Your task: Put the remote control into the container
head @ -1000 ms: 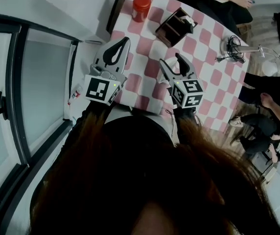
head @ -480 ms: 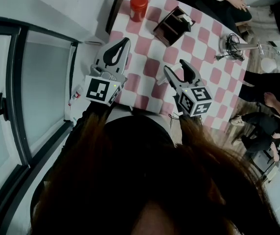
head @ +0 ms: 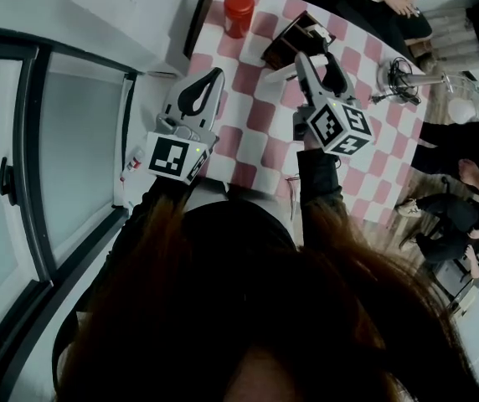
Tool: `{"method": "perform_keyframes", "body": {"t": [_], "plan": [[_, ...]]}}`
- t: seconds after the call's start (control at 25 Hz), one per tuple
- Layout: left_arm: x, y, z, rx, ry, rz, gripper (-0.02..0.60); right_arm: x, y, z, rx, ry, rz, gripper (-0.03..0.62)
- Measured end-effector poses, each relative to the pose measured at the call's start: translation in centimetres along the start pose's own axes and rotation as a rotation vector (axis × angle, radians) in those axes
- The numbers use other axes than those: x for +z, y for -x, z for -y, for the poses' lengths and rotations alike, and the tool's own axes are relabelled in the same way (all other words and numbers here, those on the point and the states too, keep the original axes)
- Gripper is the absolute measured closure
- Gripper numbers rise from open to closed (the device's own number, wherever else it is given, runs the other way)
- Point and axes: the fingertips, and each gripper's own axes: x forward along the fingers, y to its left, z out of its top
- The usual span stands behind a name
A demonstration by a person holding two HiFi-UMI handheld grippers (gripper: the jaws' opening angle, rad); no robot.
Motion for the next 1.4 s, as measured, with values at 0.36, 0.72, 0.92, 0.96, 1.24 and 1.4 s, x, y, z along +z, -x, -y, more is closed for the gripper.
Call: {"method": "perform_keyframes", "body": {"t": [0.36, 0.72, 0.92, 0.96, 1.24, 1.4], "plan": [[-0.2, -0.5, -0.1, -0.025, 0.0, -0.003, 0.572, 0.5, -1.1, 1.9, -0.105, -0.122, 0.084, 0.324], [-0.4, -2.8, 0.0, -0.182, 0.012, -0.013, 0.572, 1.8, -0.6, 2.5, -0.213, -0.113, 0.161, 0.324], [-0.1, -4.3, -0.1, -0.277, 0.007, -0.006, 0.572, 1.9, 0.3, 3.5, -0.318, -0.125, 0.207, 0.324], [-0.1, -4.5, -0.2, -0.286, 0.006, -0.006, 0.572, 1.9, 0.3, 3.6, -0.333, -0.13, 0.214, 0.324], [-0.8, -6.1, -1.6, -0.315, 0.008, -0.015, 0.572, 1.7, 0.7, 3.6, -0.402, -0.124, 0.247, 0.324], [-1.1, -7.2, -1.4, -0.35, 0.012, -0.015, 0.572, 2.0, 0.7, 3.4, -0.431, -0.119, 0.275, 0.324]]}}
